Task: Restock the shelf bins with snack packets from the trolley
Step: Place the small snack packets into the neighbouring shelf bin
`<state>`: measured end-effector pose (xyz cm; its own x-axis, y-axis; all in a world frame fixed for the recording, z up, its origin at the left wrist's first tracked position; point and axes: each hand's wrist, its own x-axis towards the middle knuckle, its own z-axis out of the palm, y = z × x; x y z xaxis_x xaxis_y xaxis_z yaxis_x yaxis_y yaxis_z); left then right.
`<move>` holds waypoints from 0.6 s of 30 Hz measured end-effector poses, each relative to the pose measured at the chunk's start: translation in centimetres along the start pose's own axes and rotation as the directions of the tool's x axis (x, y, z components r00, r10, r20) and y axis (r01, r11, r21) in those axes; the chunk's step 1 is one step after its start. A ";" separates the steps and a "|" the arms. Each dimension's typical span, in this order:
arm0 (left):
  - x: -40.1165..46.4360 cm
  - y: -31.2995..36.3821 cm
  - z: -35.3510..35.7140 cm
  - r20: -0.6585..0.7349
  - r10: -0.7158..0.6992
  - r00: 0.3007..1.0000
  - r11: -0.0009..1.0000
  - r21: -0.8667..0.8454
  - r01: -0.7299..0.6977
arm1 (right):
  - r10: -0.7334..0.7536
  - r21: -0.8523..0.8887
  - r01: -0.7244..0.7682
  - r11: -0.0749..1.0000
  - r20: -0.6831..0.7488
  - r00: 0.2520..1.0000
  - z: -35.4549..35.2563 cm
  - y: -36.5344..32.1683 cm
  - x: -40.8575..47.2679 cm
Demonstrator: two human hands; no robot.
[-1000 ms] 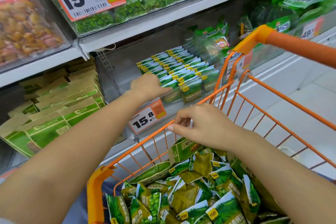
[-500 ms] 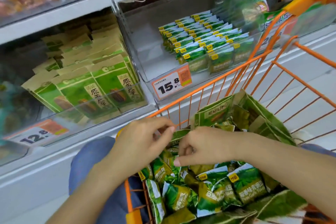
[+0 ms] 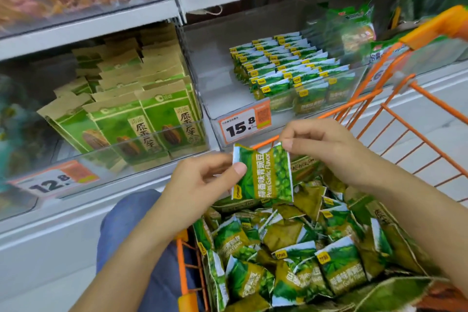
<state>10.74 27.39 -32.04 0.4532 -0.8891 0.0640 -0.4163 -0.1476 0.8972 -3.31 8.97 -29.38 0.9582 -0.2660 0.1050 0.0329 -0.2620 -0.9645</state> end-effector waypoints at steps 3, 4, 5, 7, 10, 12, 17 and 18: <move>-0.1 0.4 -0.3 -0.002 0.003 1.000 1.000 -0.018 -0.003 | -0.038 -0.008 0.038 0.999 -0.017 0.999 0.4 -0.1 -0.1; 0.0 0.3 -0.5 -0.011 0.004 1.000 0.999 -0.039 -0.005 | -0.046 -0.022 0.045 0.999 -0.025 0.999 0.6 0.0 -0.1; 0.1 0.1 -0.5 -0.034 0.009 0.999 0.999 -0.049 -0.010 | -0.052 -0.041 0.051 0.998 -0.034 0.998 0.6 0.0 -0.1; 0.1 0.3 -0.6 -0.108 0.022 0.994 0.995 -0.090 -0.032 | -0.061 -0.053 0.058 0.997 -0.067 0.996 0.6 -0.1 0.0; 0.1 0.0 -0.7 -0.180 0.019 0.983 0.985 -0.164 -0.050 | -0.094 -0.030 0.091 0.995 -0.104 0.990 0.8 -0.3 0.1; 0.2 -0.1 -0.6 -0.202 0.006 0.979 0.971 -0.232 -0.054 | -0.088 -0.070 0.081 0.994 -0.111 0.990 1.2 -0.4 0.0; 1.8 2.5 0.1 -0.310 -0.004 0.951 0.972 -0.225 -0.069 | -0.046 -0.039 0.040 0.998 -0.184 0.982 1.1 -0.6 0.2; 2.6 2.8 -0.1 -0.320 0.029 0.947 0.983 -0.162 -0.084 | -0.064 -0.088 0.045 0.995 -0.221 0.973 0.7 -0.2 0.2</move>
<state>10.84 24.70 -29.28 0.6693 -0.7078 0.2262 -0.3203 -0.0002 0.9473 -2.92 9.64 -29.33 0.8678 -0.4470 0.2173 0.0511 -0.3548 -0.9336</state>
